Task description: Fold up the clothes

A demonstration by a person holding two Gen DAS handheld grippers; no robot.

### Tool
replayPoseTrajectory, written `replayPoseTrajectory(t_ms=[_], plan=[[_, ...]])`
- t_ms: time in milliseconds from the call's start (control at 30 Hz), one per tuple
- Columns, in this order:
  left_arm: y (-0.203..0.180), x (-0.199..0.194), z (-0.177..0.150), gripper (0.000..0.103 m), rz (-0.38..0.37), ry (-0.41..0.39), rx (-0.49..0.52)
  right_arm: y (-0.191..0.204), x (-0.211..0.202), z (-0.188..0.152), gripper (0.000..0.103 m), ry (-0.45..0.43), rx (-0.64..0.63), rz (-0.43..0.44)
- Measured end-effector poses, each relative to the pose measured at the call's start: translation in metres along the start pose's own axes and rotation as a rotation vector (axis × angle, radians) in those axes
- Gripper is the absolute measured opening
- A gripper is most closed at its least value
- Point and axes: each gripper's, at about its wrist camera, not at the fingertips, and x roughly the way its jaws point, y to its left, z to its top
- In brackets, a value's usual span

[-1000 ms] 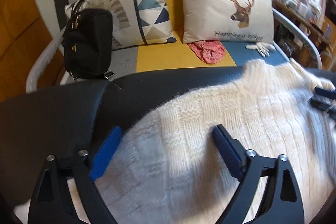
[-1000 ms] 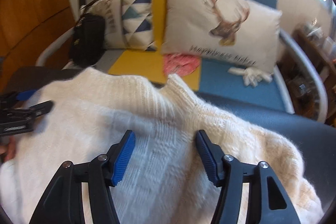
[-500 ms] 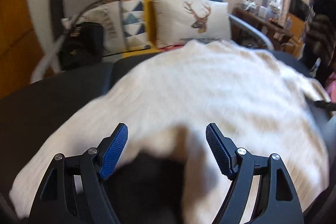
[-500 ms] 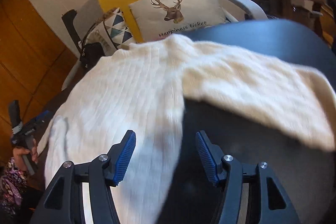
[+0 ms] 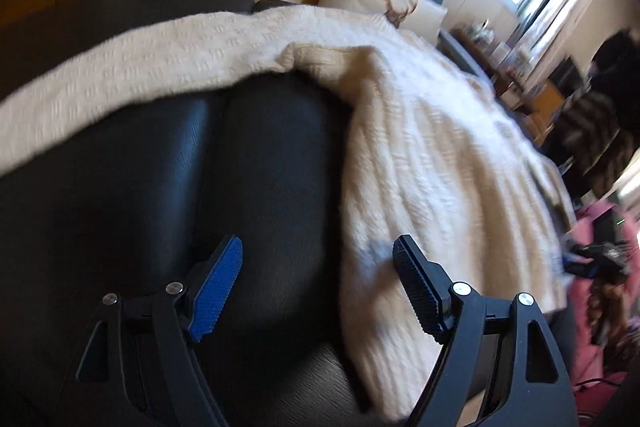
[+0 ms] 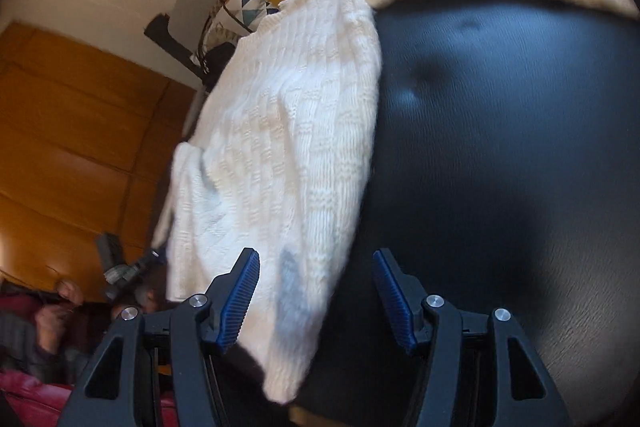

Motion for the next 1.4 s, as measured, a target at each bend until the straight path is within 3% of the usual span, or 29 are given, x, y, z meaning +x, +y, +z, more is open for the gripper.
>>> replayPoseTrajectory(t_ms=[133, 233, 267, 300, 333, 367, 400, 433, 600, 667, 800, 900, 967, 1000, 1100, 1200, 1333, 1400], plan=[[-0.013, 0.002, -0.007, 0.081, -0.152, 0.028, -0.043, -0.005, 0.001, -0.018, 0.060, 0.033, 0.058, 0.070], [-0.040, 0.009, -0.010, 0.081, -0.046, 0.043, 0.065, 0.008, 0.013, -0.021, 0.059, 0.066, 0.025, 0.076], [-0.049, 0.011, -0.011, 0.081, -0.005, 0.050, 0.104, 0.011, 0.018, -0.022, 0.042, 0.074, 0.019, 0.084], [-0.054, 0.013, -0.011, 0.077, 0.023, 0.063, 0.128, 0.013, 0.022, -0.023, 0.008, 0.081, 0.012, 0.091], [-0.057, 0.013, -0.010, 0.064, 0.024, 0.077, 0.136, 0.015, 0.027, -0.025, 0.006, 0.089, 0.006, 0.098], [-0.059, 0.014, -0.008, 0.021, 0.015, 0.098, 0.133, 0.018, 0.028, -0.026, 0.006, 0.088, 0.004, 0.122], [-0.054, 0.015, -0.006, 0.014, -0.035, 0.141, 0.082, 0.021, 0.024, -0.024, 0.006, 0.070, 0.004, 0.154], [-0.048, 0.012, -0.004, 0.014, -0.093, 0.156, 0.016, 0.024, 0.016, -0.020, 0.006, 0.045, 0.001, 0.181], [-0.017, -0.020, 0.003, 0.014, -0.482, 0.127, -0.289, 0.039, -0.032, 0.002, 0.006, -0.086, -0.014, 0.274], [-0.012, -0.025, 0.000, 0.014, -0.526, 0.151, -0.327, 0.043, -0.055, 0.013, 0.006, -0.141, -0.020, 0.294], [0.001, -0.017, -0.018, 0.014, -0.436, 0.254, -0.325, 0.042, -0.076, 0.024, 0.006, -0.190, -0.025, 0.259], [0.012, -0.002, -0.044, 0.015, -0.341, 0.320, -0.334, 0.027, -0.062, 0.020, 0.007, -0.147, 0.011, 0.195], [0.016, -0.005, -0.053, 0.018, -0.358, 0.291, -0.353, 0.017, -0.043, 0.013, 0.011, -0.072, 0.011, 0.135], [0.016, -0.008, -0.054, 0.019, -0.354, 0.282, -0.344, 0.013, -0.036, 0.008, 0.018, -0.046, 0.010, 0.100], [0.013, -0.026, -0.053, 0.024, -0.283, 0.251, -0.245, 0.001, -0.024, -0.004, 0.024, -0.004, 0.004, 0.003], [0.008, -0.049, -0.047, 0.025, -0.196, 0.182, -0.137, -0.004, -0.032, -0.012, 0.025, -0.020, -0.011, -0.018], [0.001, -0.065, -0.032, 0.025, -0.174, 0.089, -0.073, 0.046, -0.016, -0.010, 0.025, -0.005, -0.199, 0.004], [-0.007, -0.063, -0.027, 0.031, -0.175, 0.066, -0.051, 0.074, -0.006, -0.009, 0.025, 0.007, -0.302, 0.022]])
